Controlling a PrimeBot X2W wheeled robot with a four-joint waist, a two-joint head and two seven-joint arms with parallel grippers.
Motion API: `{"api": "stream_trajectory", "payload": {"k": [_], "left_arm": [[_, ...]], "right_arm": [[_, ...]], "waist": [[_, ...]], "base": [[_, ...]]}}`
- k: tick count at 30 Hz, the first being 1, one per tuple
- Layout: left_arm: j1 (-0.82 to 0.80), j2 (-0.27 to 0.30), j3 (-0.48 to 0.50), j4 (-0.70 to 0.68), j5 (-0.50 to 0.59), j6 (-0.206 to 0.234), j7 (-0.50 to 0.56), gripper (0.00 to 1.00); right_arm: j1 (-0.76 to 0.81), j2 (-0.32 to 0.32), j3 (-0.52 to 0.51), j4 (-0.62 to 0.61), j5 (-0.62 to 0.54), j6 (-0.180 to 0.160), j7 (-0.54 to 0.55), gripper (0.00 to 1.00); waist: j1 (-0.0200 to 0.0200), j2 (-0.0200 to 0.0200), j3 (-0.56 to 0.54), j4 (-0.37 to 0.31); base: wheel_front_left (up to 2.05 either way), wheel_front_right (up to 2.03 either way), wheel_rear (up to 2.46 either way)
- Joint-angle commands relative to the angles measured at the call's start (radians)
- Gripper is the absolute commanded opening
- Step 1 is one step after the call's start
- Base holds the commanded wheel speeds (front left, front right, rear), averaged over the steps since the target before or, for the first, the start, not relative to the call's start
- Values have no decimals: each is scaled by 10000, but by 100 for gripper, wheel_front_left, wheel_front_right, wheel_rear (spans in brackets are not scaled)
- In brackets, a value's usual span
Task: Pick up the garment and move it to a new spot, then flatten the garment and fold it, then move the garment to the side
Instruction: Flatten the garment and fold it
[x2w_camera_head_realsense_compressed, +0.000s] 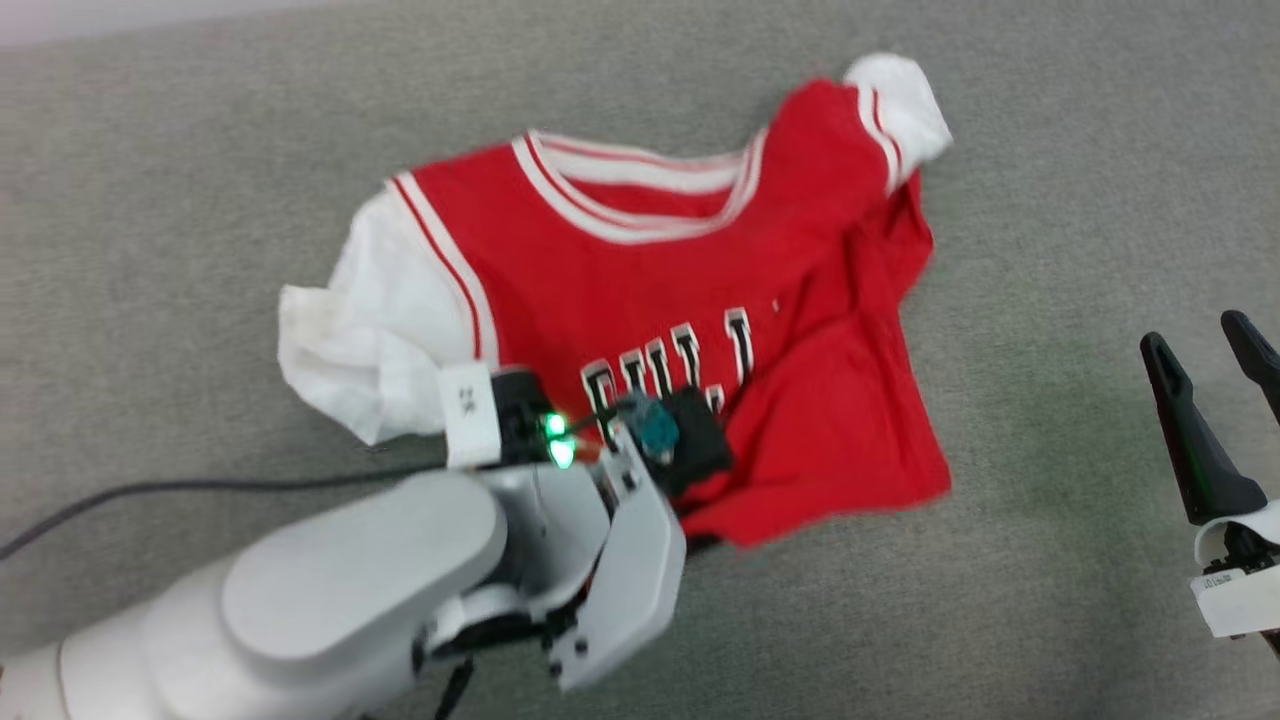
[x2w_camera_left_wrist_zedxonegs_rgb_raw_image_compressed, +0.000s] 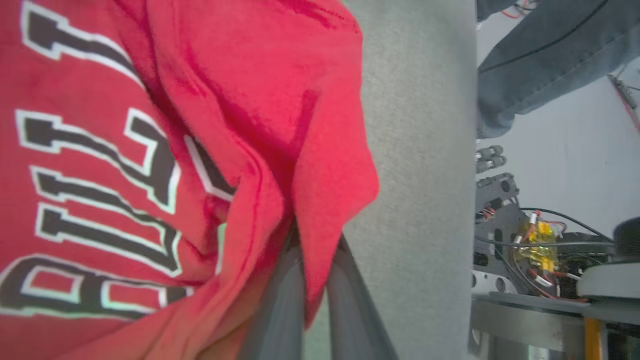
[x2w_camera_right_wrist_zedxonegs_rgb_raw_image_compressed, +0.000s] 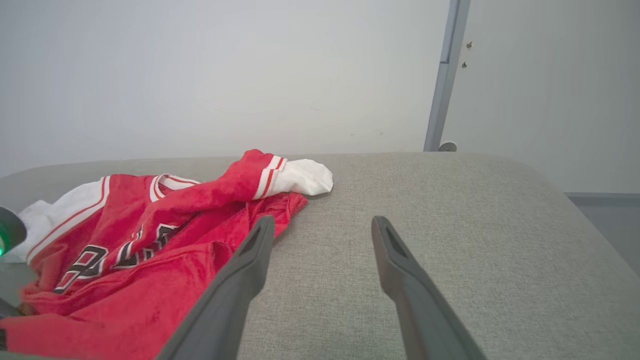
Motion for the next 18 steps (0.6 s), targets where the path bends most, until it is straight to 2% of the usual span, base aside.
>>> {"api": "stream_trajectory", "payload": {"k": [1,7,10,11,12,13,14,18], "left_arm": [[192,61,-8,-233,-84,3,13,0],[796,574,-5,-1616,-562,3,144,0],[949,734,1,-1889,-448,3,43,0],[978,790,2,-1874,-316,3,-20,3],[978,800,0,-1825,-211,3,-189,32],[999,792,-1,-1729,-201,3,-408,86],[1017,787,-1,-1604,-239,3,-627,100],[1001,836,169,-1129,-651,3,-1746,100]], "right_arm": [[88,-21,-53,-62,3,-15,40,100],[225,-106,-189,-298,41,-15,321,100],[321,-146,-249,-381,78,-15,441,100],[326,-157,-264,-401,91,-15,463,100],[312,-165,-284,-423,103,-15,497,100],[313,-176,-307,-439,120,-15,517,100],[330,-186,-334,-440,125,-15,527,100],[396,-278,-419,-339,99,-15,629,100]], "waist": [[0,-1,-144,175],[0,-1,-232,304],[0,-1,-233,328],[0,-1,-229,335],[0,-1,-225,343],[0,-1,-232,359],[0,-1,-244,378],[0,-1,-351,524]], "base": [[0,0,0],[0,0,0],[0,0,0],[0,0,0],[0,0,0],[0,0,0],[0,0,0],[0,0,0]]}}
